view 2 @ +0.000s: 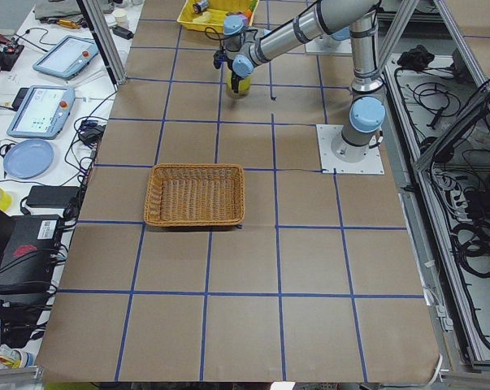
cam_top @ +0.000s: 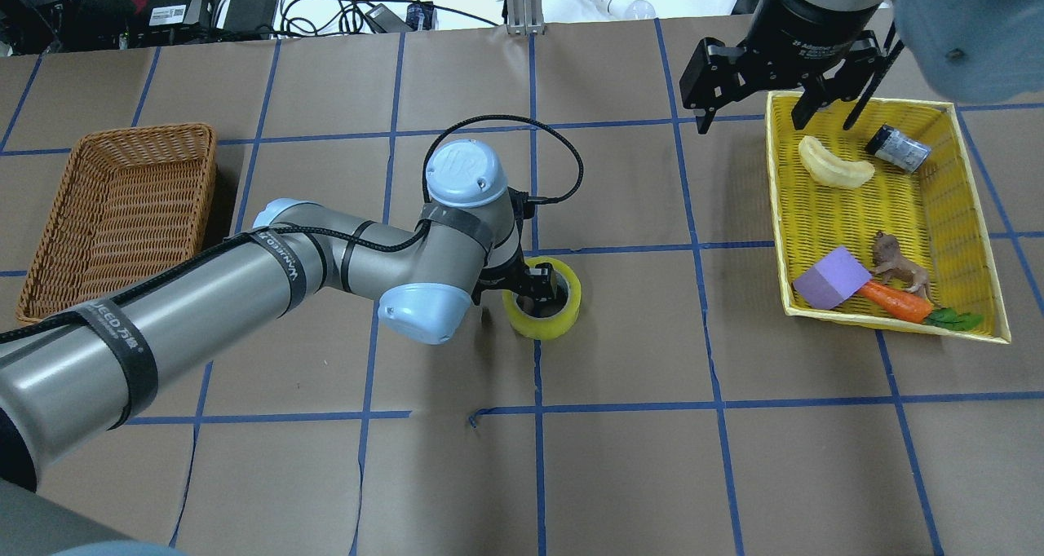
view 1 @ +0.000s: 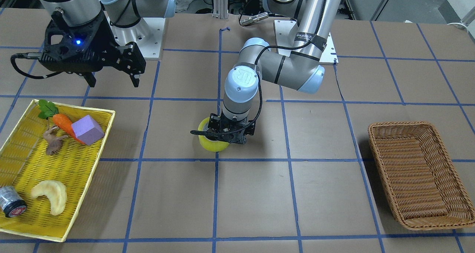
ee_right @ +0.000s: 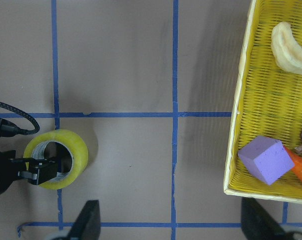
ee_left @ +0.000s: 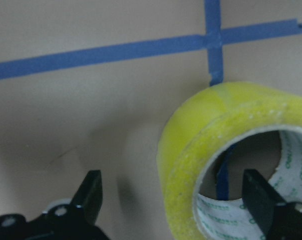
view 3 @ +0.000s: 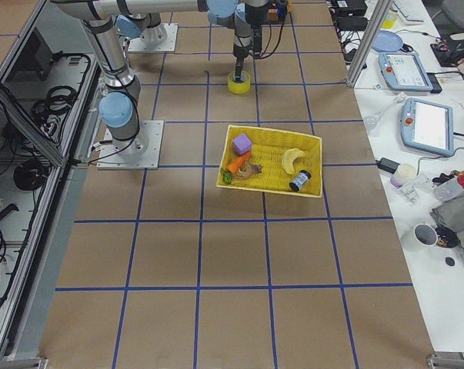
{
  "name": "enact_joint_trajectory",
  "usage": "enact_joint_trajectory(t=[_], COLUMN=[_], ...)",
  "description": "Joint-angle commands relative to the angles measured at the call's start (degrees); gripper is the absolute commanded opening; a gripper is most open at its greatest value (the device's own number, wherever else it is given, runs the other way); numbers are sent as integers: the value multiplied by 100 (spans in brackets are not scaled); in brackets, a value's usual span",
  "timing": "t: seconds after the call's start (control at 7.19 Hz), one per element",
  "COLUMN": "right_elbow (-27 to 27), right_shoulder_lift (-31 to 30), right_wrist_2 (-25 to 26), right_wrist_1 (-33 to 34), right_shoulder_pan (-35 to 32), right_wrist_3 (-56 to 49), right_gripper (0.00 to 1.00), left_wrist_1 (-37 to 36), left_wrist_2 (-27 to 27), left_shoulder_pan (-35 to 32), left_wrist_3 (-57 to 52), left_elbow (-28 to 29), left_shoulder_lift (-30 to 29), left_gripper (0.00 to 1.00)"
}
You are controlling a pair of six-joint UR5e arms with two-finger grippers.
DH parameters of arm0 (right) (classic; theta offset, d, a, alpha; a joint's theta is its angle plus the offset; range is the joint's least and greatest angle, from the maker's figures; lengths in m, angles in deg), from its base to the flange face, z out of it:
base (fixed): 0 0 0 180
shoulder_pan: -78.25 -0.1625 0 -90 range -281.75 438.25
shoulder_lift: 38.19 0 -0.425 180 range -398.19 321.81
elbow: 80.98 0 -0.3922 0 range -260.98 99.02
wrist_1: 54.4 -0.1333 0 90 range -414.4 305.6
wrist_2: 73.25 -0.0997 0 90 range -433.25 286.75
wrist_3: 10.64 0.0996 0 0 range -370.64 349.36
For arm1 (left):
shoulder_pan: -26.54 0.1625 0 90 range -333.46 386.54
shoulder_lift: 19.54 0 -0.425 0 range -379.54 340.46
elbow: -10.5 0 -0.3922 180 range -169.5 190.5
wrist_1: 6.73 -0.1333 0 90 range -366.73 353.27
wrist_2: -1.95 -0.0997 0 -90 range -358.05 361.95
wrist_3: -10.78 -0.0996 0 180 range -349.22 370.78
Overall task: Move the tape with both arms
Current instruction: 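Lower the left gripper onto the tape roll rim and close it, then lift the tape roll with the left gripper and carry it over the wicker basket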
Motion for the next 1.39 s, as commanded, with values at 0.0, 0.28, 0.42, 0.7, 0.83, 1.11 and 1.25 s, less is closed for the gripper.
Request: enact_joint_trajectory(t=[0.0, 0.28, 0.42, 0.7, 0.83, 1.11, 1.25], right_elbow=[0, 0, 0, 0, 0, 0, 0], right_shoulder_lift=[0, 0, 0, 0, 9, 9, 0], right_wrist_2=[-6, -6, -6, -6, 3, -6, -6], right_wrist_1=[-1, -1, -1, -1, -1, -1, -18], right_shoulder_pan=[0, 0, 0, 0, 0, 0, 0], right_wrist_3=[0, 0, 0, 9, 0, 0, 9], right_gripper=[100, 100, 100, 100, 100, 100, 100], left_wrist_1=[-48, -39, 13, 537, 915, 1183, 1122], left_wrist_2=[-10, -28, -132, -695, -765, -915, -916], left_shoulder_pan=[-7, 2, 80, 779, 1367, 2633, 3161], left_wrist_3=[14, -74, -240, -898, -1597, -2941, -3514], left_elbow=[-7, 2, 28, 290, 544, 740, 740], left_shoulder_lift=[50, 85, 181, 383, 532, 796, 832], left_gripper=[0, 0, 0, 0, 0, 0, 0])
